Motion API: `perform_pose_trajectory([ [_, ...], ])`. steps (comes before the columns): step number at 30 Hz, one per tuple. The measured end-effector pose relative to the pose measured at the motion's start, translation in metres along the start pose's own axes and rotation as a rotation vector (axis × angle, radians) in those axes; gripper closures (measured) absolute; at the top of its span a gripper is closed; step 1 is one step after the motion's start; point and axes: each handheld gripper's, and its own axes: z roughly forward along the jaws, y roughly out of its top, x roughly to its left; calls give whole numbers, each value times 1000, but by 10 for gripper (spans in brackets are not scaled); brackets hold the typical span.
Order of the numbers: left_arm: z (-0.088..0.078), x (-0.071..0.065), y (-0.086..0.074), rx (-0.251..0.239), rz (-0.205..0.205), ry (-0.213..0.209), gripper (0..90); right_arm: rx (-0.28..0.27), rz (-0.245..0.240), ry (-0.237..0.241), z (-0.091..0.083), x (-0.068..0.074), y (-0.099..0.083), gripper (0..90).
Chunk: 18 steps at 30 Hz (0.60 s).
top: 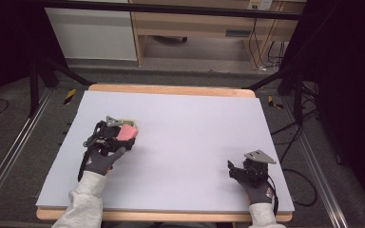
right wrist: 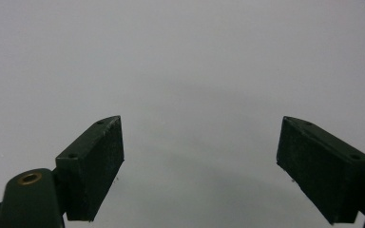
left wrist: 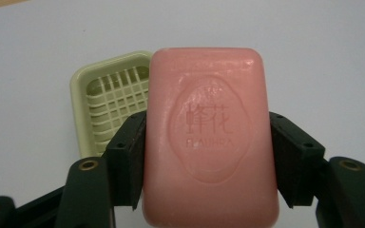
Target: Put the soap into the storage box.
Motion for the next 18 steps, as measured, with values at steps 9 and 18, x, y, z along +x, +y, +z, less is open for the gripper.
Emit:
perform_pose_trajectory([
  [9,4,13,0,12,-19,30,373,2,-5,-1,1,0,0,161],
  [18,7,23,3,7,-40,46,373,3,-9,1,1,1,0,161],
])
